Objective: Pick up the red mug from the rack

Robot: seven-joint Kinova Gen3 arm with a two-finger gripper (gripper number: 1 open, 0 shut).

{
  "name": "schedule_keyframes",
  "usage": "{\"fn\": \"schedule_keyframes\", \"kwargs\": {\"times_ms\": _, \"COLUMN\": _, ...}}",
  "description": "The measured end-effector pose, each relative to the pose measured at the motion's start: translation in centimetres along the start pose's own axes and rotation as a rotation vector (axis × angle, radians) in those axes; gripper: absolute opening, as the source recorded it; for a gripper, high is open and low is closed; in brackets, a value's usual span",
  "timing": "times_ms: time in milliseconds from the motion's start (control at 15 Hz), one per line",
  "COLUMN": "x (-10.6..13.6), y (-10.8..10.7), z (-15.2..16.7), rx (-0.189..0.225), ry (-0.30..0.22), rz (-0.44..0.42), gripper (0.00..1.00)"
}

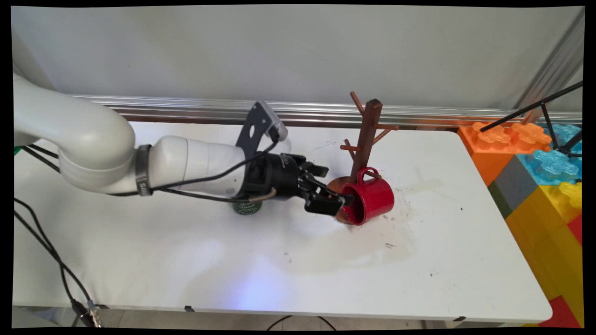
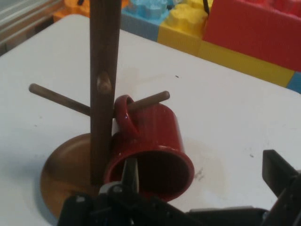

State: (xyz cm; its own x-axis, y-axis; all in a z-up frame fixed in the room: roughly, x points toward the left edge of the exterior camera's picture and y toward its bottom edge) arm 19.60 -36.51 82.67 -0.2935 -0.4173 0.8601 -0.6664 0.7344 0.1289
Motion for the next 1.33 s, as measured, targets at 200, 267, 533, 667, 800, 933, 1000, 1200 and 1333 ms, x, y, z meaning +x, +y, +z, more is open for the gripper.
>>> {"fn": "schedule_keyframes", "kwargs": {"times_ms": 200, "x": -0.8, "y": 0.4, "z": 0.9, "rx": -0.004, "ry": -0.005, "rz": -0.021, "gripper": 1.0}}
{"fn": "schedule_keyframes", "kwargs": {"times_ms": 267, "x": -1.1, "y": 0.6, "z": 1.3, "rx": -0.003, "ry": -0.007, "rz": -0.029, "gripper": 1.0}}
{"fn": "schedule_keyframes", "kwargs": {"times_ms": 533, "x": -2.3, "y": 0.9, "z": 3.1, "rx": -0.001, "ry": -0.003, "rz": -0.055, "gripper": 1.0}}
{"fn": "schedule_keyframes", "kwargs": {"times_ms": 667, "x": -2.7, "y": 1.0, "z": 3.9, "rx": -0.001, "ry": 0.003, "rz": -0.063, "gripper": 1.0}}
{"fn": "schedule_keyframes", "kwargs": {"times_ms": 800, "x": -3.2, "y": 1.1, "z": 4.9, "rx": -0.001, "ry": 0.011, "rz": -0.069, "gripper": 1.0}}
{"fn": "schedule_keyframes", "kwargs": {"times_ms": 933, "x": -3.8, "y": 1.2, "z": 5.9, "rx": -0.001, "ry": 0.016, "rz": -0.075, "gripper": 1.0}}
{"fn": "schedule_keyframes", "kwargs": {"times_ms": 1000, "x": -4.0, "y": 1.3, "z": 6.4, "rx": 0.0, "ry": 0.017, "rz": -0.077, "gripper": 1.0}}
{"fn": "schedule_keyframes", "kwargs": {"times_ms": 1200, "x": -4.7, "y": 1.4, "z": 7.5, "rx": 0.003, "ry": 0.02, "rz": -0.084, "gripper": 1.0}}
{"fn": "schedule_keyframes", "kwargs": {"times_ms": 1333, "x": -5.1, "y": 1.4, "z": 8.3, "rx": 0.004, "ry": 0.022, "rz": -0.088, "gripper": 1.0}}
